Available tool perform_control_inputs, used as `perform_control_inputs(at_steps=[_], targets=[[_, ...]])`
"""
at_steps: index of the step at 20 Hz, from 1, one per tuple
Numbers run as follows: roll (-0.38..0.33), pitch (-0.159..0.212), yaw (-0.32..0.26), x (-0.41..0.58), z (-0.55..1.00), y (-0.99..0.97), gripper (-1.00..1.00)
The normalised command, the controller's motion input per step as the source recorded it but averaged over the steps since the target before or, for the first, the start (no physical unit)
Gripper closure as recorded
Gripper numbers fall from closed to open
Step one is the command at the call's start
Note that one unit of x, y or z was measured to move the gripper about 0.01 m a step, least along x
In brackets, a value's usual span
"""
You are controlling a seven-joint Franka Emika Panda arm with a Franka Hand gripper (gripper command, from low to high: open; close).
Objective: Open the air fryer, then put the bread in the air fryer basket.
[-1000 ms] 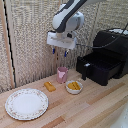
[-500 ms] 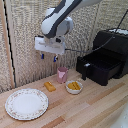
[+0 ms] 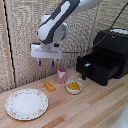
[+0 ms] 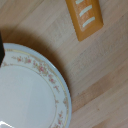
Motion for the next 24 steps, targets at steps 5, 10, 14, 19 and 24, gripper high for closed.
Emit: perform_control_inputs(at_steps=[5, 10, 14, 19, 24], targets=[[-0.089, -0.008, 0.181, 0.118, -0.38, 0.27, -1.00], [-0.239, 0.000, 0.177, 0.057, -0.31, 0.14, -1.00], [-0.278, 0.000, 0.198, -0.061, -0.13, 0.00, -1.00], [-0.227, 0.000, 0.200, -0.156, -0.02, -0.02, -1.00], [-0.138, -0.025, 0.147, -0.003, -0.24, 0.00, -1.00]])
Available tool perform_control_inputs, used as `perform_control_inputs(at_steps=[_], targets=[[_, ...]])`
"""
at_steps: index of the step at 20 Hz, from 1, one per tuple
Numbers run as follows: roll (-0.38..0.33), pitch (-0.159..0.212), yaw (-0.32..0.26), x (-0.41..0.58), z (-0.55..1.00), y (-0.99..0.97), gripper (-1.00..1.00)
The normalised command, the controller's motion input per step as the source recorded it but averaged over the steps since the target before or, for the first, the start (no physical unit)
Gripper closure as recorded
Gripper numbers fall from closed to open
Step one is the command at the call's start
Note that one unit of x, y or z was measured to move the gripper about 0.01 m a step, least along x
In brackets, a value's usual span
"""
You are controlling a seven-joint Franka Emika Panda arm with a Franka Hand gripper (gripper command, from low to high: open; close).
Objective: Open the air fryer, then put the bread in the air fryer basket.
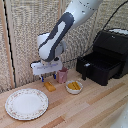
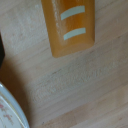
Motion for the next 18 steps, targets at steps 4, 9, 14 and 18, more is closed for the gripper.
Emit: perform_control_inputs(at_steps=[4, 9, 14, 18], targets=[[-0.142, -0.059, 0.167, 0.000, -0.30, 0.00, -1.00], [-0.195, -0.042, 0.194, 0.020, -0.22, 0.00, -1.00], [-0.116, -0.045, 0.198, 0.013, -0.14, -0.03, -1.00], [-0.007, -0.013, 0.173, 0.000, -0.08, -0.03, 1.00]])
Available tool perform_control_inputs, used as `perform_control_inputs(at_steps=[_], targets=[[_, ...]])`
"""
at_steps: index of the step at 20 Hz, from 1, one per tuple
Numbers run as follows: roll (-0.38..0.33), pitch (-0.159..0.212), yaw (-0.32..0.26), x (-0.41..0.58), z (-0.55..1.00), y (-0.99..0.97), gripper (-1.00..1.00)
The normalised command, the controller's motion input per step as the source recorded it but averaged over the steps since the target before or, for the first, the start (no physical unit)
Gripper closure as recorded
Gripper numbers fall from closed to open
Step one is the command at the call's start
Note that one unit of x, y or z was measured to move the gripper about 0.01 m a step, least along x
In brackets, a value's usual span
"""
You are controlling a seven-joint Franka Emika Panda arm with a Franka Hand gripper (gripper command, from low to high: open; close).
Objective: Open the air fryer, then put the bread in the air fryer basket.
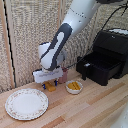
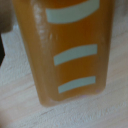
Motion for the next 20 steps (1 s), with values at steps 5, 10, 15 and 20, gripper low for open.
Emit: perform_control_inputs(at_steps=[5, 10, 15, 20], targets=[[0.020, -0.002, 0.098, 0.000, -0.11, -0.02, 1.00], [0.037, 0.000, 0.067, -0.006, -0.12, -0.01, 1.00], [0.011, 0.014, 0.006, 0.090, 0.19, 0.04, 1.00], [-0.002, -0.020, -0.110, -0.061, 0.99, 0.17, 1.00]])
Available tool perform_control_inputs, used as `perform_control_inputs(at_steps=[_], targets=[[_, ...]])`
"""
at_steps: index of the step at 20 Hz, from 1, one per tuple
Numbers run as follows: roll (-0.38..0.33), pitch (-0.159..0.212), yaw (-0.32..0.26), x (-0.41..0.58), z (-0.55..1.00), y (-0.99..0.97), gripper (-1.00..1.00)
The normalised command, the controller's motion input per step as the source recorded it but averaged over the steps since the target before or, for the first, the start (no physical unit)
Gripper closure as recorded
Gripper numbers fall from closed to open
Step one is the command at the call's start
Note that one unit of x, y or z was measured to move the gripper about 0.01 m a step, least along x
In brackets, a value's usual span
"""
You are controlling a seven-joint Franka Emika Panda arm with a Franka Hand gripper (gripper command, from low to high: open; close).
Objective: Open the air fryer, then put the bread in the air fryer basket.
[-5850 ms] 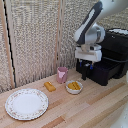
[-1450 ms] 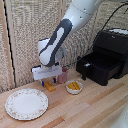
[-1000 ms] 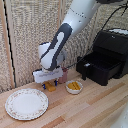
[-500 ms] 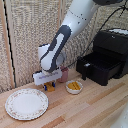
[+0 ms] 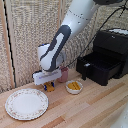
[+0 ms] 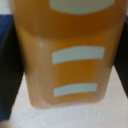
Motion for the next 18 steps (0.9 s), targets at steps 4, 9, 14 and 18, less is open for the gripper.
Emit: perform_control_inputs(at_steps=[4, 9, 14, 18], targets=[[0.000, -0.005, -0.125, -0.079, 1.00, 0.12, 1.00], [-0.002, -0.055, -0.238, -0.016, 0.96, 0.09, 1.00], [-0.001, -0.030, -0.294, -0.041, 0.90, 0.00, 1.00], [-0.037, -0.029, -0.324, 0.066, 0.61, -0.05, 1.00]])
